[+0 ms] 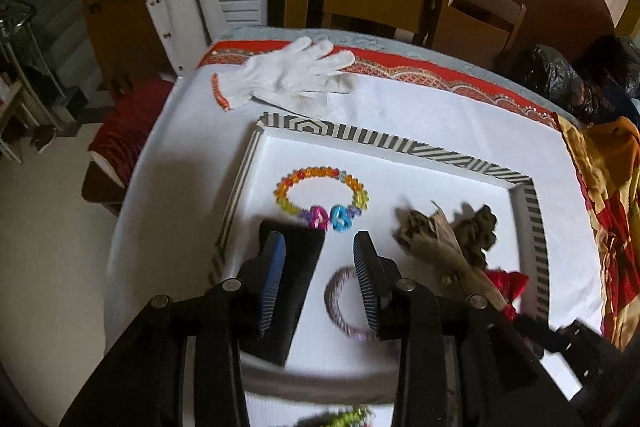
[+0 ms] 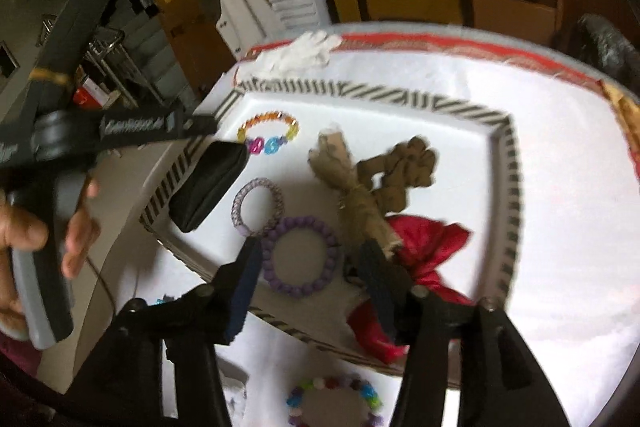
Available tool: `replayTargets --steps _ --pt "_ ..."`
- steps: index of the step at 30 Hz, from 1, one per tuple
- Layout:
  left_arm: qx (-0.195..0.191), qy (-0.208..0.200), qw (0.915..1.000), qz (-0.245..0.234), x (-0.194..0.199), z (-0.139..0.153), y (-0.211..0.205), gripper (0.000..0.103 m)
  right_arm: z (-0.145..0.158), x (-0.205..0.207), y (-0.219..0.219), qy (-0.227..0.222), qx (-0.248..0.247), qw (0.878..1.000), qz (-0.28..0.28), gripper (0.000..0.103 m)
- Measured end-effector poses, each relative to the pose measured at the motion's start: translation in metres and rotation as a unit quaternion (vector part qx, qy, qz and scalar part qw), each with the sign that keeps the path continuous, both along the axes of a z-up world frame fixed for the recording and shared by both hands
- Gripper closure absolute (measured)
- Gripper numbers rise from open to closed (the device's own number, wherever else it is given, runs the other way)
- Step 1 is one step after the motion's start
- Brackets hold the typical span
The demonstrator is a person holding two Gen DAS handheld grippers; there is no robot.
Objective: Organize jewelry
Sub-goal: 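Withdraw both open tools from the tray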
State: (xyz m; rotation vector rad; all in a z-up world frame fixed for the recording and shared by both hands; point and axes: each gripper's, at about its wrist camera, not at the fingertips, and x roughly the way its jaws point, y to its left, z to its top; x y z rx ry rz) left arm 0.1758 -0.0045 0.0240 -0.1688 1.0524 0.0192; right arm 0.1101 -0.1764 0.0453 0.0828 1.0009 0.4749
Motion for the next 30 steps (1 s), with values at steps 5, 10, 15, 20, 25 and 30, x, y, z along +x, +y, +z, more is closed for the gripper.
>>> replayTargets --steps 5,10,15,20,25,30 --pt "0.008 -0.019 0.9996 0.017 -0.037 0.016 -0.004 0.060 0.017 -0.013 -0.018 -0.019 -0.006 1.000 -0.024 0.047" --pt "0.020 -0.032 0.9989 0.027 -0.072 0.025 -0.012 0.060 0.029 -0.029 -0.031 -0.032 -0.006 0.999 -0.036 0.045" --pt "0.031 -0.037 0.9981 0.037 -0.108 0.031 -0.023 0.060 0.035 -0.053 -0.037 -0.044 -0.008 0.999 -0.030 0.042" --pt "0.038 -0.042 0.9974 0.045 -0.146 0.037 -0.038 0.060 0.041 -0.084 -0.045 -0.051 -0.012 0.998 -0.024 0.038" --pt "0.048 -0.048 0.9964 0.051 -0.181 0.040 -0.049 0.060 0.047 -0.112 -0.056 -0.051 -0.015 0.998 -0.021 0.035" --pt "0.042 -0.052 0.9966 0.050 -0.208 0.043 -0.061 0.060 0.054 -0.134 -0.071 -0.054 -0.015 0.998 -0.024 0.034"
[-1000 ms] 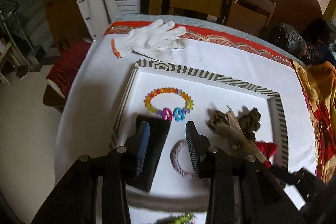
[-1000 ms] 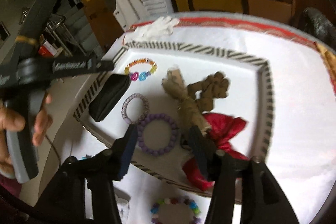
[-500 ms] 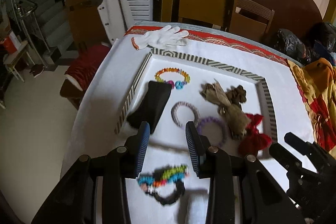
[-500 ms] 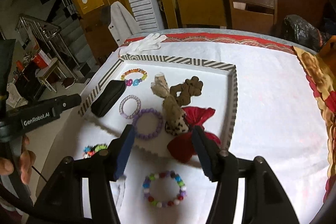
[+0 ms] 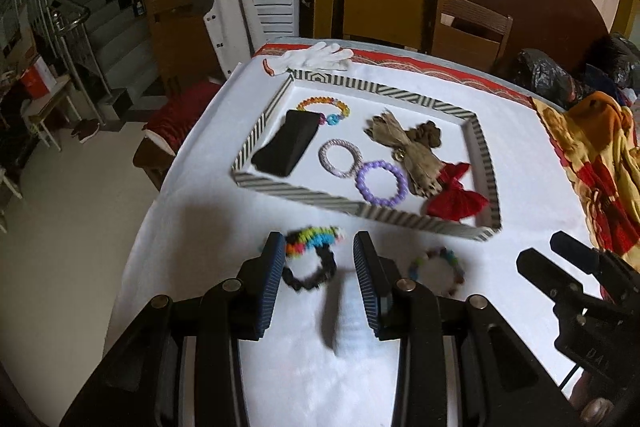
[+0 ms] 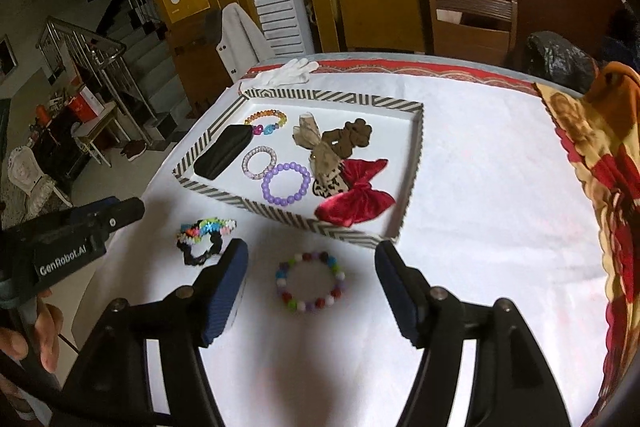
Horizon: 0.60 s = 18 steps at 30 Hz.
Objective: Organize jewelry
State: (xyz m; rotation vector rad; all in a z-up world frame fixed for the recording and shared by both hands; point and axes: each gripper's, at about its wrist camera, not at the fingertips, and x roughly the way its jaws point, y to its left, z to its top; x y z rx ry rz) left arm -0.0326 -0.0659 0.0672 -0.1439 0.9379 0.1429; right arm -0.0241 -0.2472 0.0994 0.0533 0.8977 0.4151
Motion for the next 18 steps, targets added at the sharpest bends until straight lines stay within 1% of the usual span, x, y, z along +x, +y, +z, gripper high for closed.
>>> replayTargets --steps 10,18 --pt "0.001 -0.013 0.9996 -0.027 -0.027 0.013 -0.029 0.060 0.018 -0.037 -0.019 -0.022 -0.007 1.000 0.001 0.031" --pt "0.014 -0.018 0.9995 -0.022 -0.038 0.018 -0.040 0.060 0.022 -0.049 -0.028 -0.025 -0.011 1.000 0.003 0.029"
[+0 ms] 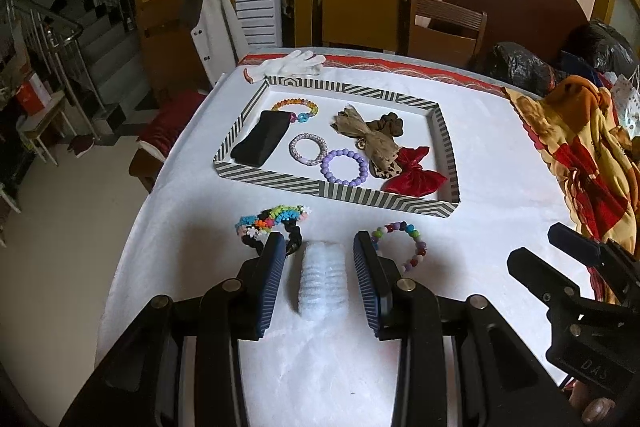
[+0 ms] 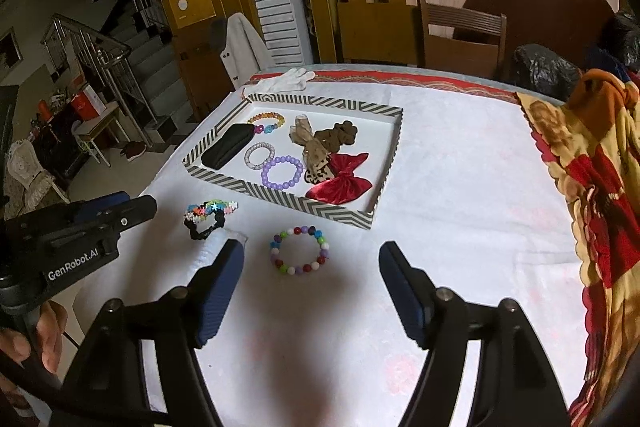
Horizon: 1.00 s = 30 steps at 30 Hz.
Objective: Organize jewelry
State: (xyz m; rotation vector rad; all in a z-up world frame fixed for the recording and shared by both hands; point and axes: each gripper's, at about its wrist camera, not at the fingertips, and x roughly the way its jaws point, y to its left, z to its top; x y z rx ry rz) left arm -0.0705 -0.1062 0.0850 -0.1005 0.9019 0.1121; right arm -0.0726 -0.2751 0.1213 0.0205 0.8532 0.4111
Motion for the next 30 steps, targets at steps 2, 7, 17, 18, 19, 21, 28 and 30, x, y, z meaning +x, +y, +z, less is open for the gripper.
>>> replayTargets --steps 2,7,17,18,19,21,28,30 --pt "0.001 0.000 1.0000 -0.001 -0.002 0.000 -0.002 0.060 0.000 -0.001 -0.001 0.001 0.000 1.000 0.000 0.029" --pt "0.007 -0.001 1.0000 -0.001 -0.005 0.000 -0.006 0.060 0.000 -0.002 0.002 0.001 0.000 1.000 0.006 0.028" --pt "0.013 0.003 0.9999 0.004 -0.007 -0.004 -0.005 0.060 -0.002 -0.001 0.010 0.005 -0.003 1.000 0.018 0.028" --pt "0.013 0.003 0.9999 0.004 -0.007 -0.004 -0.004 0.060 -0.002 -0.001 0.010 0.005 -0.003 1.000 0.018 0.028" --pt "0.014 0.003 0.9999 0.005 -0.007 -0.004 -0.004 0.060 -0.002 -0.001 0.010 0.005 -0.003 1.000 0.018 0.028" --pt "0.011 0.005 0.9999 0.005 -0.006 -0.005 -0.004 0.060 -0.003 -0.001 0.011 0.007 -0.002 1.000 0.017 0.028" --pt "0.009 0.009 0.9999 0.006 -0.006 -0.008 -0.002 0.060 -0.006 0.001 0.011 0.010 -0.002 1.000 0.017 0.028" --pt "0.009 0.009 0.9999 0.006 -0.006 -0.008 -0.003 0.060 -0.006 0.001 0.011 0.010 -0.003 1.000 0.017 0.028"
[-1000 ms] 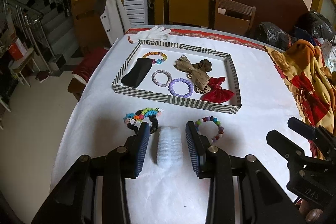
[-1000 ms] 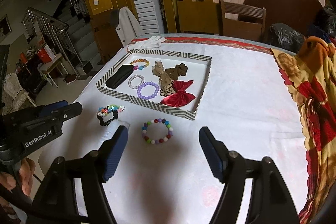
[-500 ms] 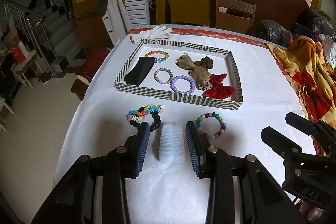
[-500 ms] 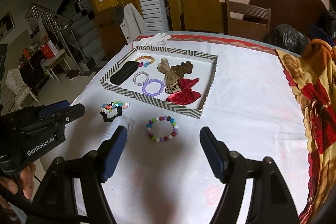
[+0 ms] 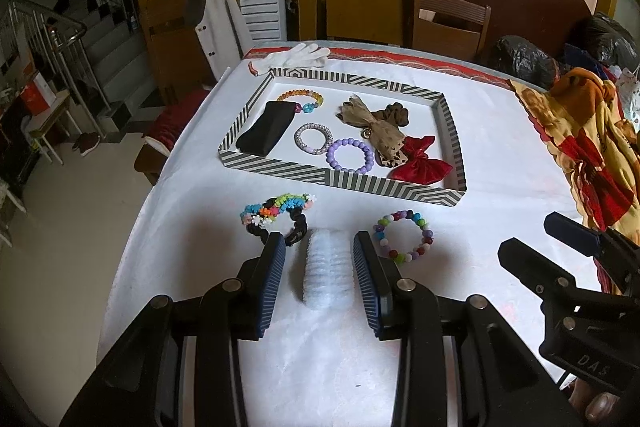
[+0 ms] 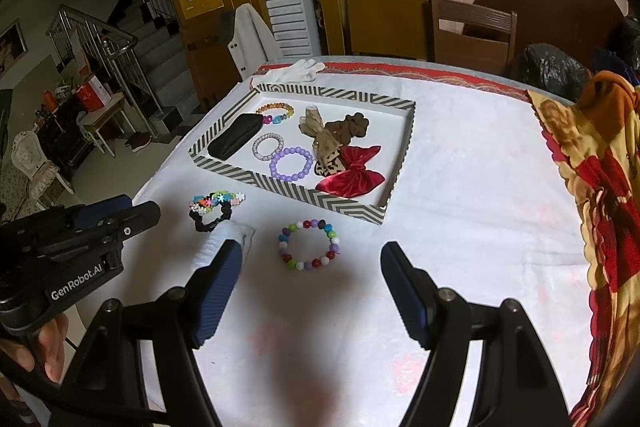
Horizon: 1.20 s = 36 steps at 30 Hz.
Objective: Organize jewelry
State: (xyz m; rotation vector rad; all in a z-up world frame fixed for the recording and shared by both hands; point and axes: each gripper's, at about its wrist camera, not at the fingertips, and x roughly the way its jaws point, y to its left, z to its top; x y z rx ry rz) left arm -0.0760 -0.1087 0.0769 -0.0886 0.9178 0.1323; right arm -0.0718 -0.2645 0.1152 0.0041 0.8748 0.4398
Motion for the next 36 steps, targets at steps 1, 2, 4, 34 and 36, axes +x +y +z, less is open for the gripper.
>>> replayTargets --steps 1,2,4,34,36 --pt "0.000 0.001 1.0000 0.000 0.000 -0.001 0.000 0.060 0.000 0.000 0.000 0.000 0.000 1.000 0.000 0.028" --pt "0.000 0.002 1.0000 0.000 0.000 -0.002 0.000 0.060 -0.001 0.000 0.001 0.001 -0.001 1.000 0.000 0.028" --pt "-0.001 0.003 1.0000 0.000 -0.001 -0.003 0.000 0.060 -0.002 0.000 0.002 0.002 0.000 1.000 0.001 0.028" --pt "-0.015 0.019 0.9997 0.005 -0.002 -0.015 0.008 0.060 -0.010 0.002 0.012 0.019 -0.005 1.000 0.012 0.027" --pt "-0.016 0.021 0.9996 0.006 -0.002 -0.016 0.008 0.060 -0.010 0.003 0.012 0.021 -0.006 1.000 0.011 0.027"
